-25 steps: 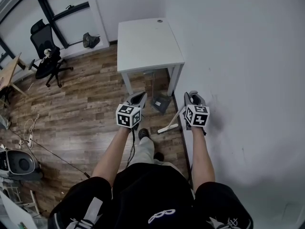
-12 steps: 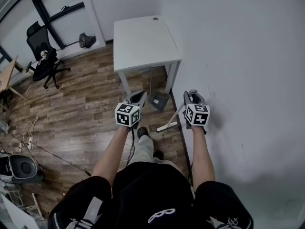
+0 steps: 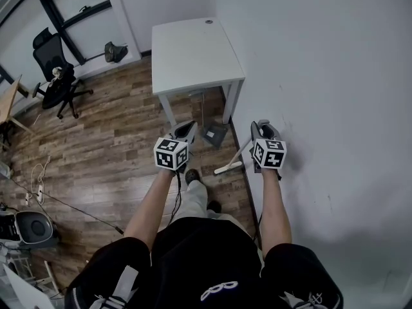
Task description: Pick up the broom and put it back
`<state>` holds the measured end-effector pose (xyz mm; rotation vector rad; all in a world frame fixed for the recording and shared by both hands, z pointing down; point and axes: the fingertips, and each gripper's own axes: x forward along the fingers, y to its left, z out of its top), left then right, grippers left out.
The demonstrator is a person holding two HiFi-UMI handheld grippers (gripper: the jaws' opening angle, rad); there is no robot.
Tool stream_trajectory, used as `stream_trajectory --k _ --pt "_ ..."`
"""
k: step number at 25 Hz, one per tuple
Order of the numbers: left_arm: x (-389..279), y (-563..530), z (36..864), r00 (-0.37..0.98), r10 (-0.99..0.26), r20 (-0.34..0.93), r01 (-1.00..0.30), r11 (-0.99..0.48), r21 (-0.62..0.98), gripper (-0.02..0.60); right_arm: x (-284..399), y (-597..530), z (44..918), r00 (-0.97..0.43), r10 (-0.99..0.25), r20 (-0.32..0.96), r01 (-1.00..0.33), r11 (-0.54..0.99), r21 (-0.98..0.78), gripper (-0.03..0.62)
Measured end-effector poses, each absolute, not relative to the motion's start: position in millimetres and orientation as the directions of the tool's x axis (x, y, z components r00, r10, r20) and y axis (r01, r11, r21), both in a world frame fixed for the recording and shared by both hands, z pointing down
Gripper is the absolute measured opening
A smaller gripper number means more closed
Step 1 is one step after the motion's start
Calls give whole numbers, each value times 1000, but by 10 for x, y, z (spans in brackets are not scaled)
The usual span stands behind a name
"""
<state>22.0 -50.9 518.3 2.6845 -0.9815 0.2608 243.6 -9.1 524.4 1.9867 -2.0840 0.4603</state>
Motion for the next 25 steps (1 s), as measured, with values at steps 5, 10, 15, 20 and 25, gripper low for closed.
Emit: stream_trajectory --k 5,10,15,20,25 --pt "154 -577 5207 748 -609 264 -660 -726 196 11 2463 -136 5250 -52 -925 377 -997 28 -70 114" --pt "129 -624 5268 742 -614 268 -667 -719 198 11 2482 -182 5314 -52 -922 383 -997 27 -71 114" --pt "130 -651 5304 737 -616 278 -672 -710 209 12 2481 -221 5341 -58 -918 393 -997 33 -70 114" --pt "148 -691 5357 737 -612 286 -672 -709 214 11 2471 -301 5369 -68 -915 398 -997 45 -67 114" --pt "161 -799 5431 734 -615 289 -676 -703 221 11 2493 -449 5429 -82 -911 405 -996 62 -64 114"
